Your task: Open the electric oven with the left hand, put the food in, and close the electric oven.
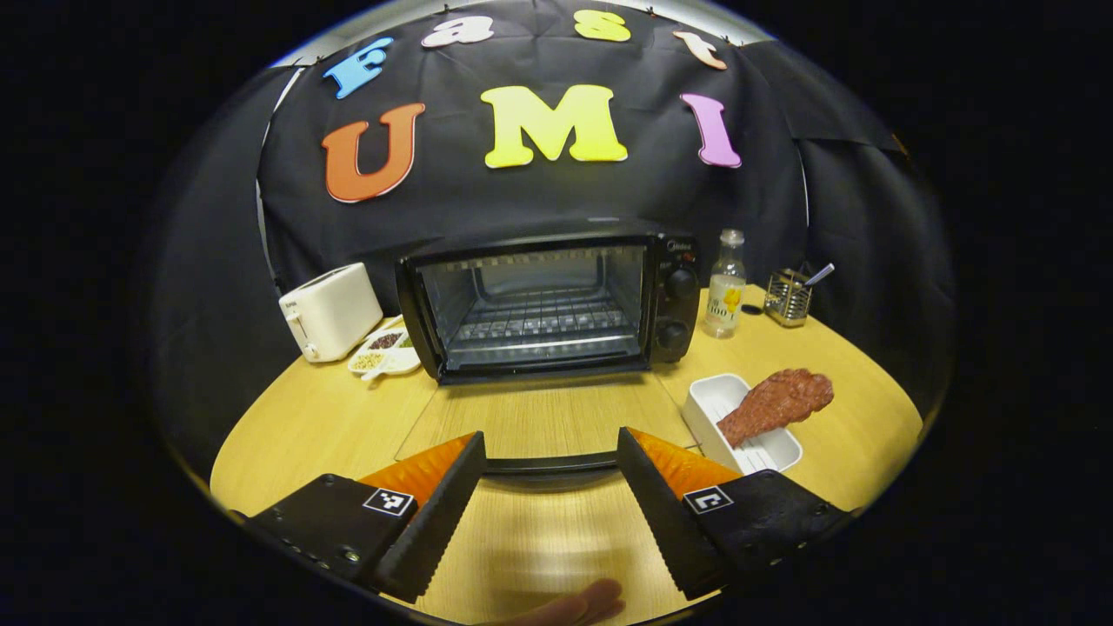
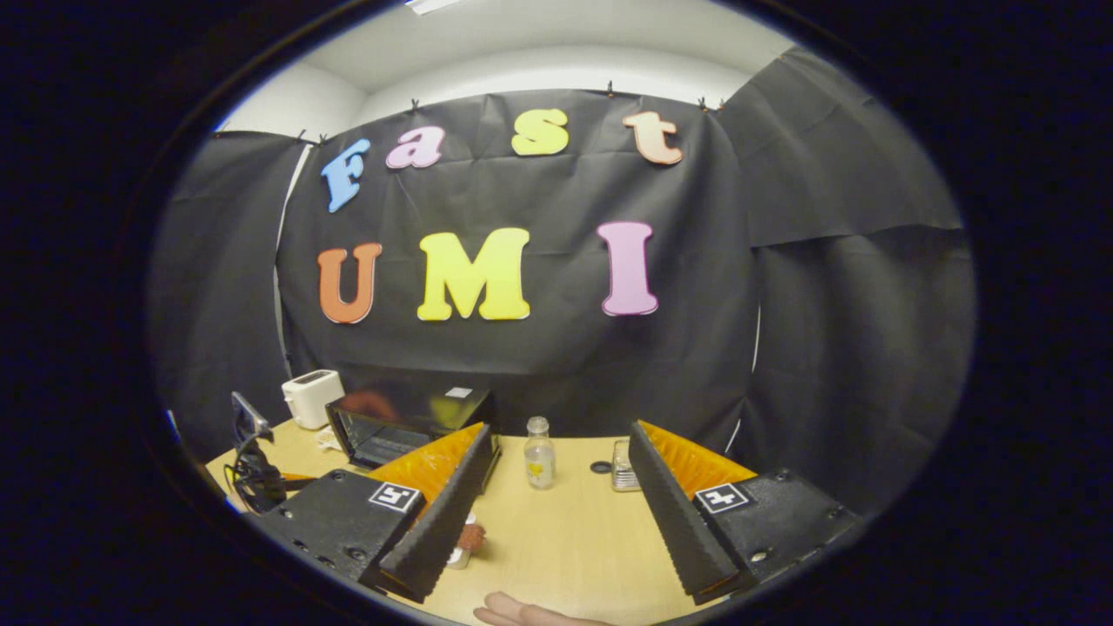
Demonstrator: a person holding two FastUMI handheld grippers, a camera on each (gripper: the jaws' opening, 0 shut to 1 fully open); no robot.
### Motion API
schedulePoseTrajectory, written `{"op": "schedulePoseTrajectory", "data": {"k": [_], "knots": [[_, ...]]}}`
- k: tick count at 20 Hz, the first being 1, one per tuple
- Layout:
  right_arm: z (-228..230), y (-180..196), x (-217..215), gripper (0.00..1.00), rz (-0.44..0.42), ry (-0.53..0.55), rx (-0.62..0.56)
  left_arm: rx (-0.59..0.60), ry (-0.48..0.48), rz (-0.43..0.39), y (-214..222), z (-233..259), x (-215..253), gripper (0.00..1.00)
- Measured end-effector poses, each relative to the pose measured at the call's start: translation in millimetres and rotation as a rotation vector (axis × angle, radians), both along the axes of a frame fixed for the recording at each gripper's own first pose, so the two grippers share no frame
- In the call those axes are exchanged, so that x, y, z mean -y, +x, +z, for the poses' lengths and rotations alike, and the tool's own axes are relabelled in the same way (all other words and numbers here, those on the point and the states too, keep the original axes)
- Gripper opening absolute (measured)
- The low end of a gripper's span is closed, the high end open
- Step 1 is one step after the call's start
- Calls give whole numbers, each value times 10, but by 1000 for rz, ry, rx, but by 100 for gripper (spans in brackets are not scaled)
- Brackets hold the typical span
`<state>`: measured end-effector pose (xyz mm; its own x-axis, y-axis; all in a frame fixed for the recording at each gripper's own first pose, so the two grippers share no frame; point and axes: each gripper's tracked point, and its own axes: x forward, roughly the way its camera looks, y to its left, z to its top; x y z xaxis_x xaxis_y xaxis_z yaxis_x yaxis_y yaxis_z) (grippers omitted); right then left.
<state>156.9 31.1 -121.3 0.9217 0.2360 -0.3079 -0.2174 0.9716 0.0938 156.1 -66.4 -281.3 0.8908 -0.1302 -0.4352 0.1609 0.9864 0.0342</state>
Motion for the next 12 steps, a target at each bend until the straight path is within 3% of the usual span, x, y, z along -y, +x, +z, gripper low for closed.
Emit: {"op": "schedulePoseTrajectory", "data": {"k": [6, 12], "knots": [[-761, 225, -333, 99, 106, 75, -249, 204, 10, 41, -166, 888, -166, 96], [-1651, 219, -729, 97, 250, 218, -572, 365, -24, 90, -495, 1701, -320, 96]]}}
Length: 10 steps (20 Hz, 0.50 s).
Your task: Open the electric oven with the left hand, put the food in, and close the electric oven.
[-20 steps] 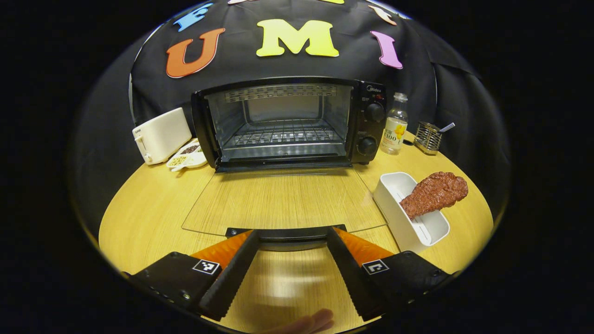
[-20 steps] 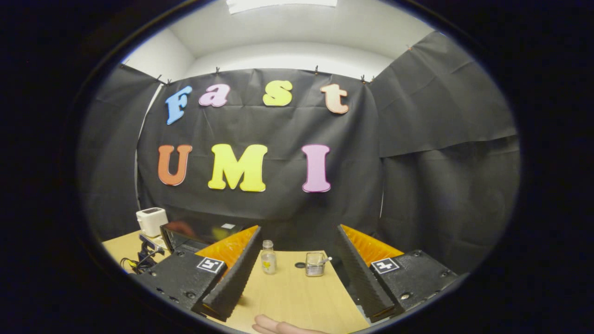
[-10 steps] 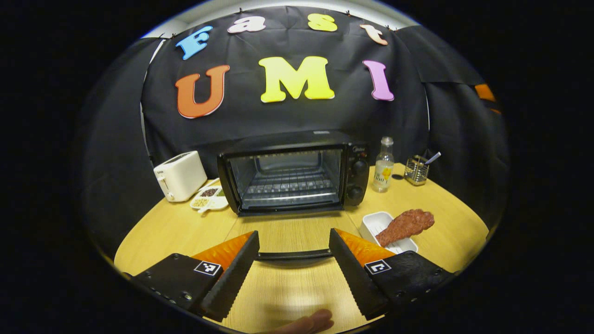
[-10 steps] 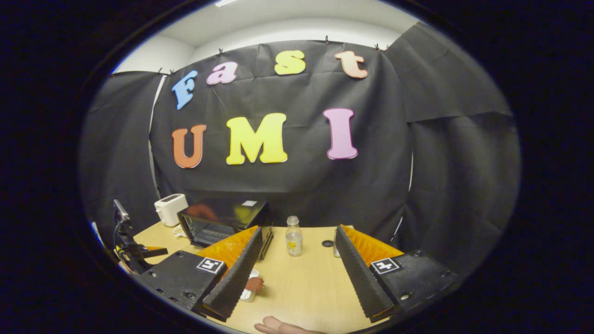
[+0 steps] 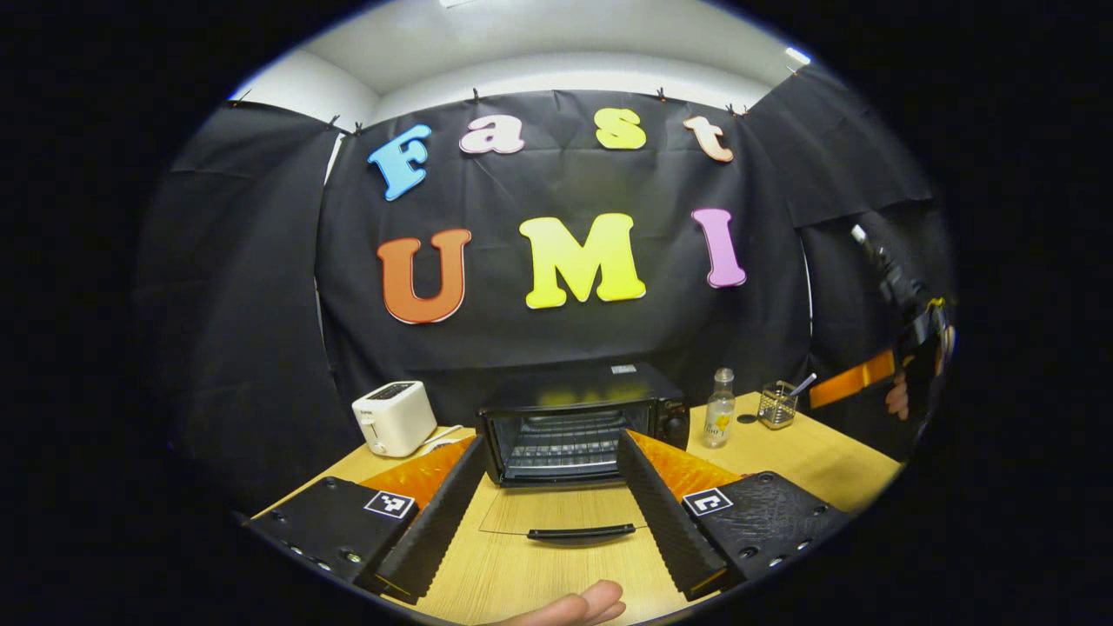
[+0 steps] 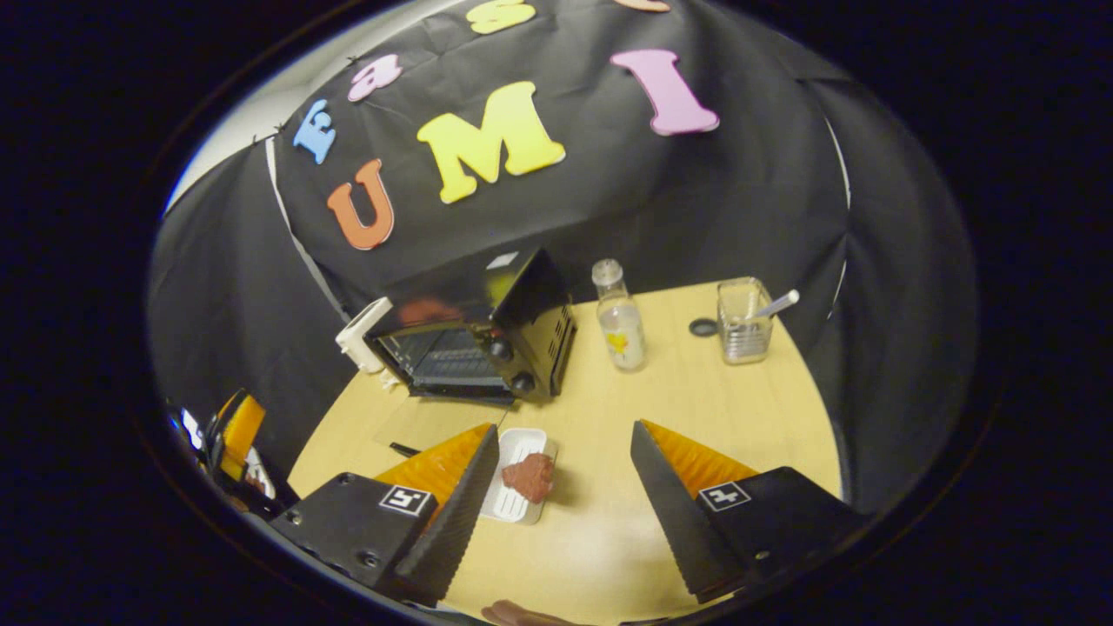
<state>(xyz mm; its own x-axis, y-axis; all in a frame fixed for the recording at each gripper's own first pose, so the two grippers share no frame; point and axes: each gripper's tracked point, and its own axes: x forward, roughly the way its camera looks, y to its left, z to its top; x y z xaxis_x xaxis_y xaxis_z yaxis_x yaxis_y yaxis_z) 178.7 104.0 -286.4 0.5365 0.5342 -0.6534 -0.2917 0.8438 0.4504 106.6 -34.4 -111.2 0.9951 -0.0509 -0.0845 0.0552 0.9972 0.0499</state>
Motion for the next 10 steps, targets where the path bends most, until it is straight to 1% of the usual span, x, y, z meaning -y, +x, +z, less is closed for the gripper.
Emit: {"op": "schedulePoseTrajectory", "data": {"k": [1, 2, 5, 7, 8, 9, 10], "knots": [[-113, -11, -75, 96, 22, 27, -46, 16, -7, -6, -65, 90, -11, 96], [-228, -12, -160, 93, 37, 53, -91, 22, -12, -6, -123, 144, -28, 96], [-524, -72, -366, 88, 89, 116, -209, 19, -3, 33, -234, 230, -165, 96], [-679, -90, -453, 83, 97, 143, -276, 16, -2, 56, -300, 256, -230, 96], [-767, -101, -459, 80, 85, 164, -312, 15, -7, 60, -326, 254, -245, 96], [-840, -93, -475, 71, 67, 187, -352, 14, -12, 63, -338, 242, -255, 96], [-874, -146, -494, 65, 62, 217, -388, 13, -19, 67, -355, 233, -268, 96]]}}
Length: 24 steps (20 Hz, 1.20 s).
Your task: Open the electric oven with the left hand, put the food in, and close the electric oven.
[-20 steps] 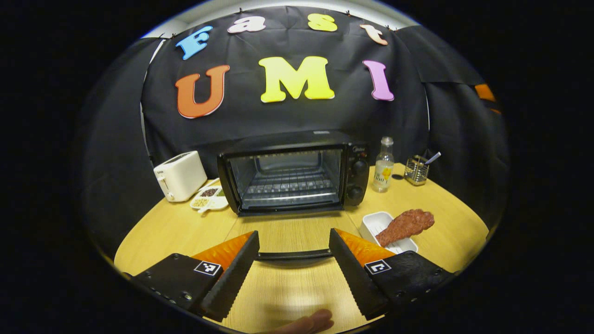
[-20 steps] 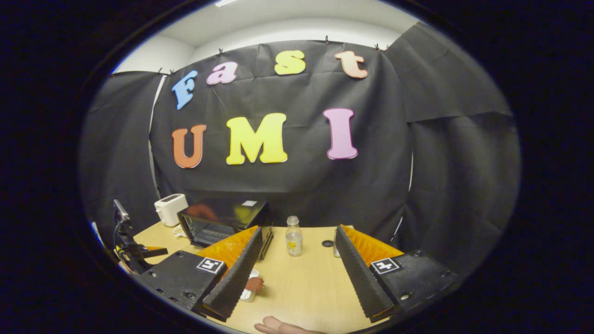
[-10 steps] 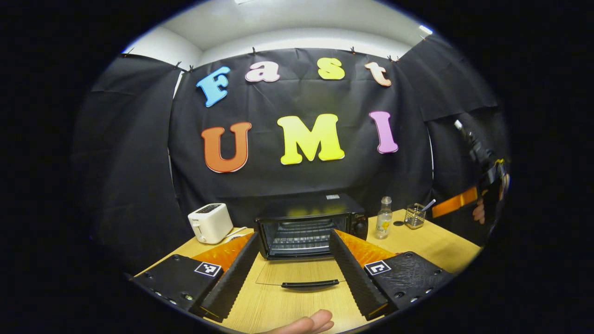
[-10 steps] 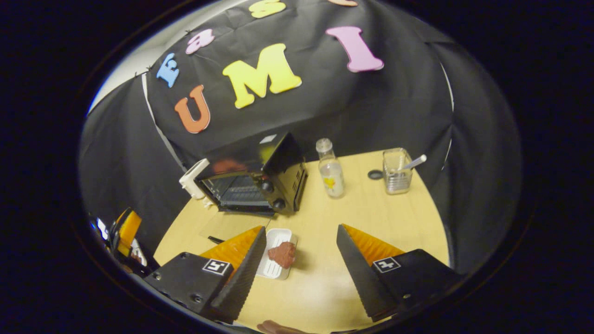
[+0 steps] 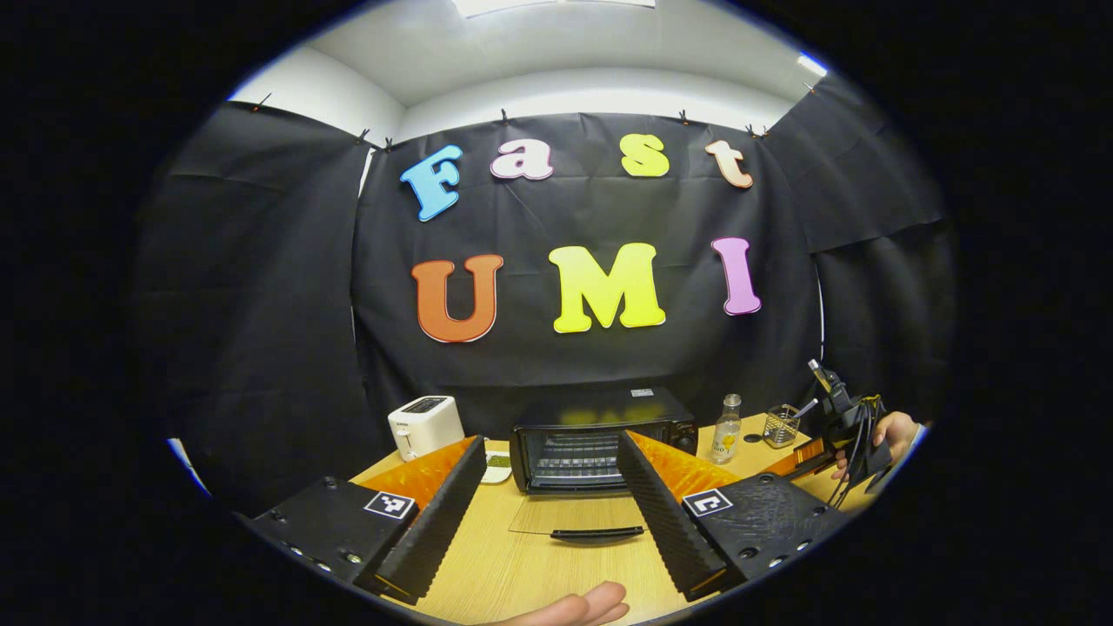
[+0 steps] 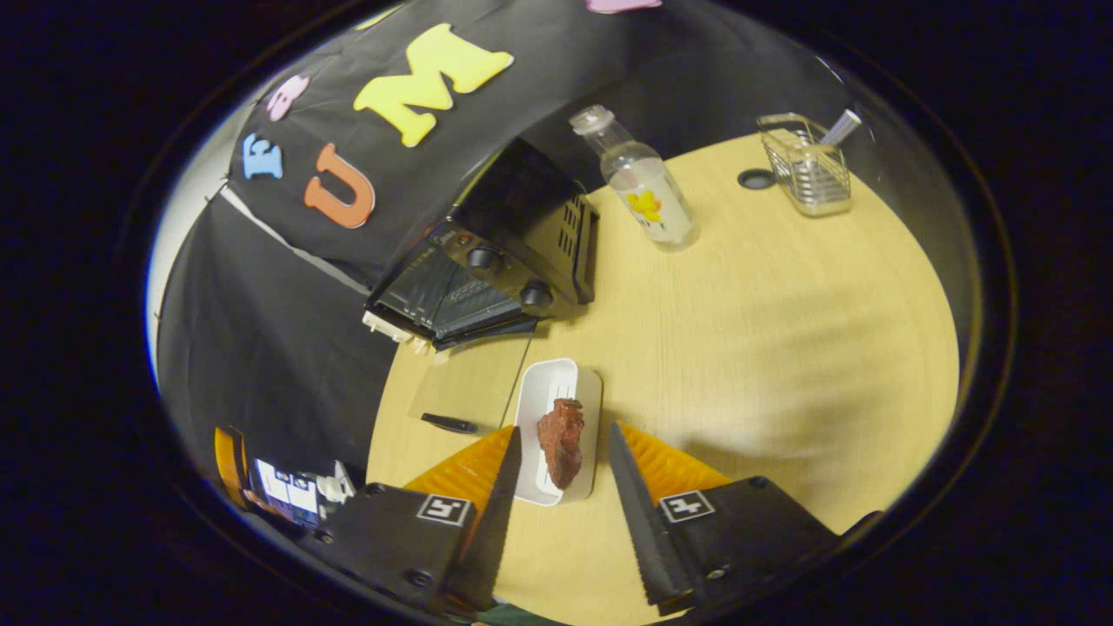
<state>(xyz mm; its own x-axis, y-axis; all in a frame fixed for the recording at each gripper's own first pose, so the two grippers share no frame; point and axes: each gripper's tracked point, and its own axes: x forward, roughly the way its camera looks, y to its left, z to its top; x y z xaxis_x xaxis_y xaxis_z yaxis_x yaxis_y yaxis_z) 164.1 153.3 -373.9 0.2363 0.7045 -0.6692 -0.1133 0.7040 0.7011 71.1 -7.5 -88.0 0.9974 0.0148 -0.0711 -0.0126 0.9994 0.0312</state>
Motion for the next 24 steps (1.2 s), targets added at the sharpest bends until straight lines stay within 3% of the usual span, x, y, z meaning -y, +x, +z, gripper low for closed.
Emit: {"op": "schedulePoseTrajectory", "data": {"k": [1, 4, 5, 15, 20, 24], "knots": [[-37, -35, -58, 59, 5, 24, -31, -5, -6, 3, -15, -15, -21, 96], [-160, -215, -147, 21, 13, 67, -147, -30, -15, 15, -37, -88, -55, 96], [-146, -204, -147, 15, 9, 78, -153, -34, -16, 16, -37, -91, -50, 96], [453, -241, -67, 10, 63, -70, 161, -20, -58, -1, -202, -111, -172, 96], [717, -218, -204, 10, 121, -292, 477, -8, -87, -12, -255, -164, -283, 96], [905, -240, -585, 10, 176, -426, 727, -39, -84, -18, -304, -301, -388, 97]]}}
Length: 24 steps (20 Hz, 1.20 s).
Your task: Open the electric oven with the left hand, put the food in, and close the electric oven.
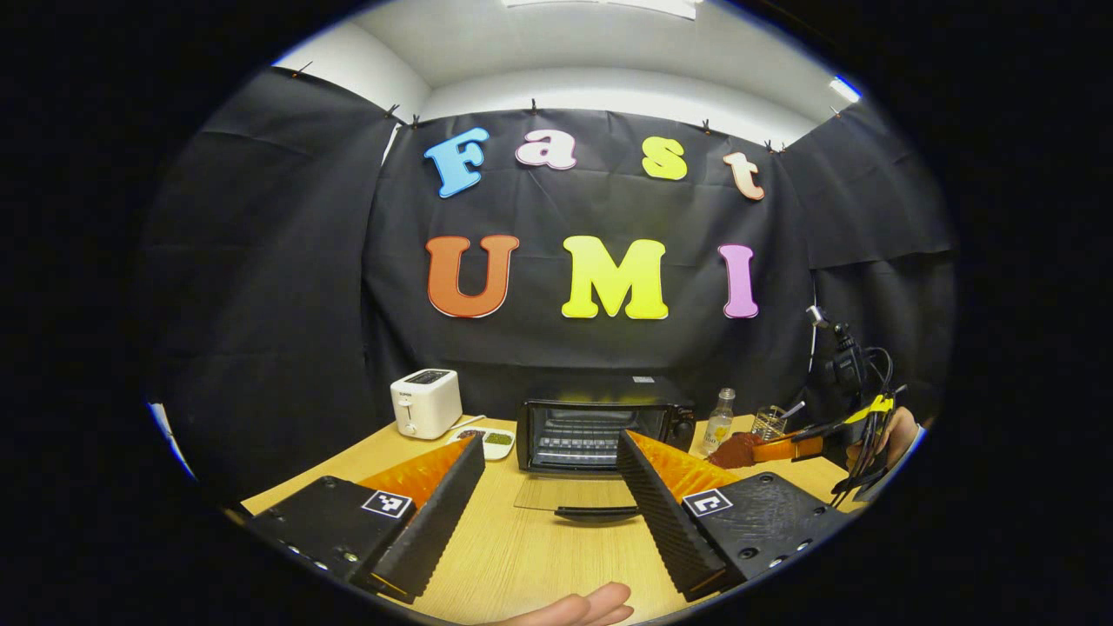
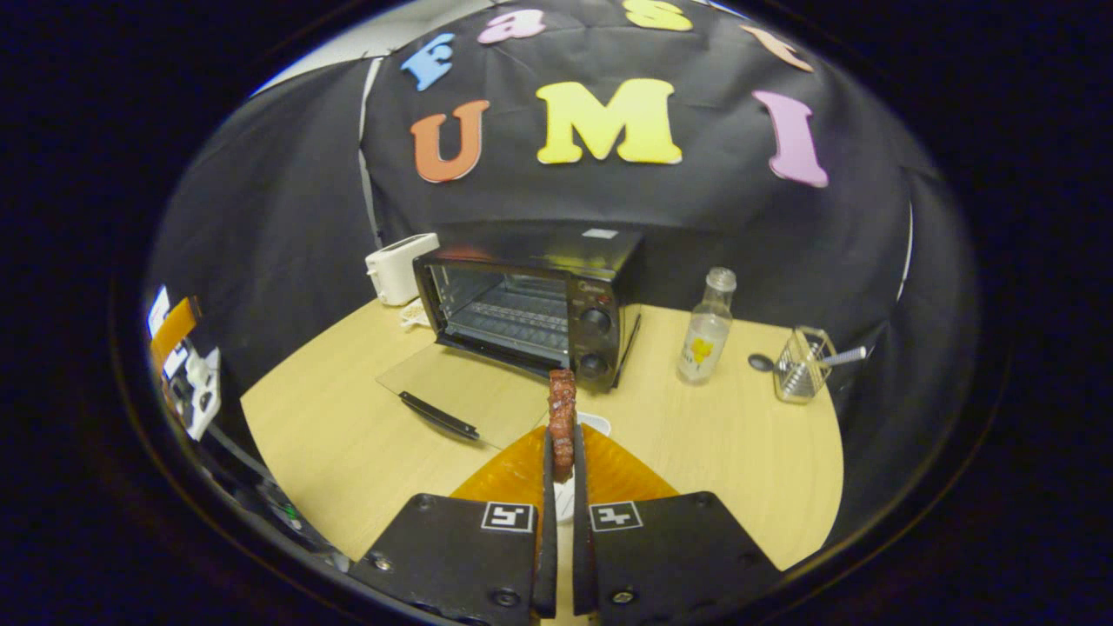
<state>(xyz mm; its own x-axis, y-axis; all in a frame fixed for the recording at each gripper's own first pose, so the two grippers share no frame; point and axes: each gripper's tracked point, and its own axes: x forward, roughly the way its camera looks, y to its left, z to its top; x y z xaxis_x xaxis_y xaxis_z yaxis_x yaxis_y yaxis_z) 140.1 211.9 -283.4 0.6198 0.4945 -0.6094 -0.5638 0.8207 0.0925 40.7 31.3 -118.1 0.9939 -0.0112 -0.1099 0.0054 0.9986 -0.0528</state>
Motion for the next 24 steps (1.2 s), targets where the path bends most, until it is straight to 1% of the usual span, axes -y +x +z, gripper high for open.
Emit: {"op": "schedulePoseTrajectory", "data": {"k": [2, 3, 4, 5, 6, 9, 11, 14, 17, 19, 21, 22, 24], "knots": [[58, -17, -231, 10, 38, -42, 86, -3, 6, 11, 8, -51, -66, 97], [73, -17, -356, 7, 50, -53, 118, 0, 6, 15, 21, -76, -107, 97], [68, -3, -487, 13, 62, -64, 140, 1, 4, 16, 26, -93, -133, 97], [72, 6, -614, 7, 71, -68, 153, 1, 3, 16, 12, -99, -151, 98], [72, 16, -736, 10, 79, -66, 161, 3, 3, 13, 11, -104, -166, 97], [16, 48, -1109, 10, 104, -60, 186, -3, 18, 3, 10, -131, -211, 97], [-23, 139, -1313, 10, 89, -48, 197, -6, 36, 3, 26, -160, -253, 97], [-170, 296, -1608, 10, -7, 33, 146, -5, 28, -6, 15, -178, -258, 98], [-241, 551, -1865, 10, -127, 159, 102, -11, 25, -8, 20, -177, -300, 97], [-273, 769, -2005, 10, -242, 268, 72, -8, 27, -3, 27, -178, -329, 97], [-382, 942, -2141, 10, -358, 402, -10, -18, 39, 2, 66, -231, -380, 97], [-450, 1021, -2192, 10, -409, 472, -49, -25, 49, 17, 78, -251, -448, 97], [-520, 1230, -2262, 10, -493, 594, -73, -33, 62, 40, 106, -264, -545, 96]]}}
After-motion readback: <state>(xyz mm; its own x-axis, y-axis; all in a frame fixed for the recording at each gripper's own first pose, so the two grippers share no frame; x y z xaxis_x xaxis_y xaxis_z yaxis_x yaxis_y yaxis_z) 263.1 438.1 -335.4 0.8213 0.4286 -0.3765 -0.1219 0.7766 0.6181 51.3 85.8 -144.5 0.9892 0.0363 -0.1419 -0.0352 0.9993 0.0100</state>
